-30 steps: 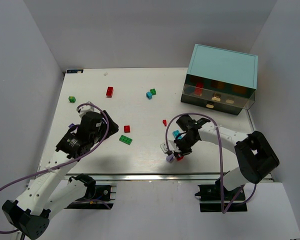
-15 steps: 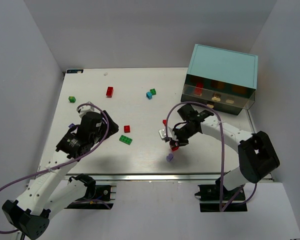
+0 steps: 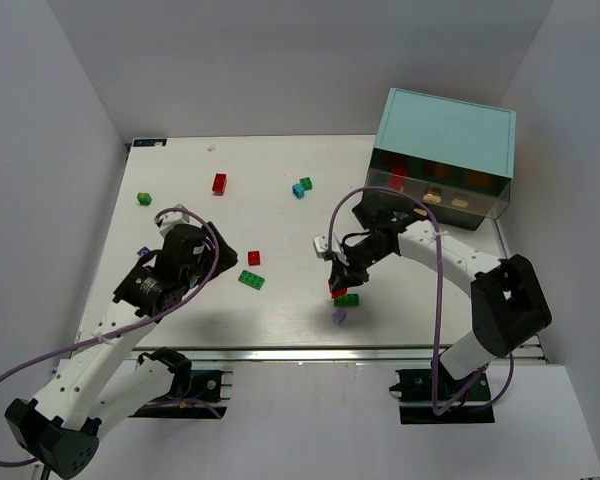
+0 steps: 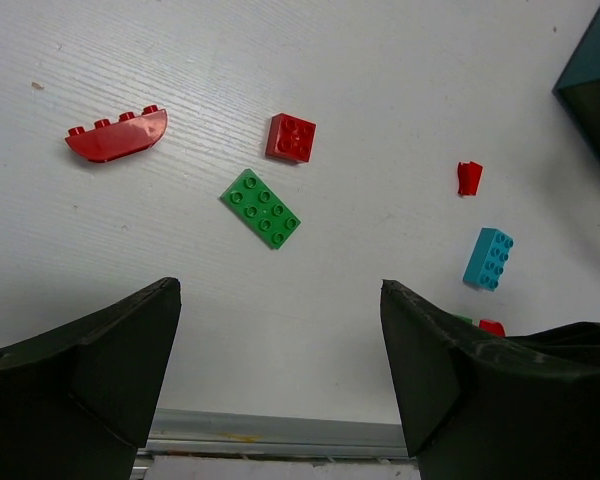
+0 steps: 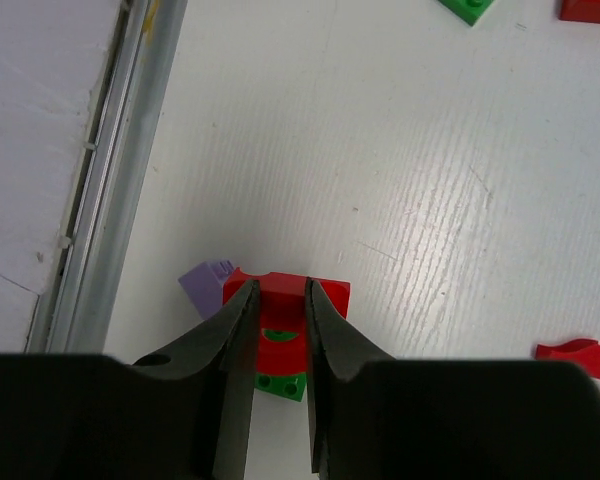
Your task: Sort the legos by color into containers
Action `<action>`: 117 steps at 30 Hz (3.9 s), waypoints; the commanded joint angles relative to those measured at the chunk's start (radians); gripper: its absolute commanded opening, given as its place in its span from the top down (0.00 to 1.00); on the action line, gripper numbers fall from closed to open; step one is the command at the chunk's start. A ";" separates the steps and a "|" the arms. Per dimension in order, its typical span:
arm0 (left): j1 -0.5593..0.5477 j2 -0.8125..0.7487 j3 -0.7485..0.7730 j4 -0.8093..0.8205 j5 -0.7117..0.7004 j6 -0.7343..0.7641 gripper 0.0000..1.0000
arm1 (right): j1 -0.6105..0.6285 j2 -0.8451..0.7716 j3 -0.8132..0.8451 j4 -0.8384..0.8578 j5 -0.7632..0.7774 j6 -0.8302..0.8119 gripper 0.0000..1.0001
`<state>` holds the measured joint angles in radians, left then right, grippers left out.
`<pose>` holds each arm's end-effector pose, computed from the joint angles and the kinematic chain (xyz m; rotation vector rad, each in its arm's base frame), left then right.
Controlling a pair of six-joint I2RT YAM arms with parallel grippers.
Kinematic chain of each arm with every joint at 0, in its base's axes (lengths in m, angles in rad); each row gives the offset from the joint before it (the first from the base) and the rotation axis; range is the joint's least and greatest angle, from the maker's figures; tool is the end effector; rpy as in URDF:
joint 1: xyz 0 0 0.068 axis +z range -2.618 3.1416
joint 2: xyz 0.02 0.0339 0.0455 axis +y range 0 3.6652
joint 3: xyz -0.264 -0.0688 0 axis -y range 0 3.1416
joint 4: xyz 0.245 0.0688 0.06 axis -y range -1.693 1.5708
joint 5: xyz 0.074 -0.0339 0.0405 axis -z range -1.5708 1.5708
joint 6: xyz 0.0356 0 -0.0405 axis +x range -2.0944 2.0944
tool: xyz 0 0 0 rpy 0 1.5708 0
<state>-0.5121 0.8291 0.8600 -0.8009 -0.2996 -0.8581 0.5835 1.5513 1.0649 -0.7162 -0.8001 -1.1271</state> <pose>0.1466 -0.0703 0.3005 -0.5452 2.2592 -0.3501 0.2322 0.1839 0.2238 -1.9726 1.4593 0.8741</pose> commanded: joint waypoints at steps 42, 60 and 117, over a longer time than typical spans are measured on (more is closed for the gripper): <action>0.003 0.053 -0.068 0.077 0.013 0.037 0.07 | -0.494 0.127 0.664 0.181 0.257 0.541 0.79; 0.087 0.311 0.053 -0.012 -0.013 -0.053 0.21 | -0.536 0.020 0.571 0.335 0.078 0.587 0.68; 0.266 0.913 0.627 0.626 0.916 -0.030 1.00 | -0.533 -0.287 0.185 0.776 0.357 1.095 1.00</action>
<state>-0.1745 1.6913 1.3643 -0.3180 0.4702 -0.9333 0.0536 1.2839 1.2015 -0.0368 -0.5434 -0.1352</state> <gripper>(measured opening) 0.389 0.016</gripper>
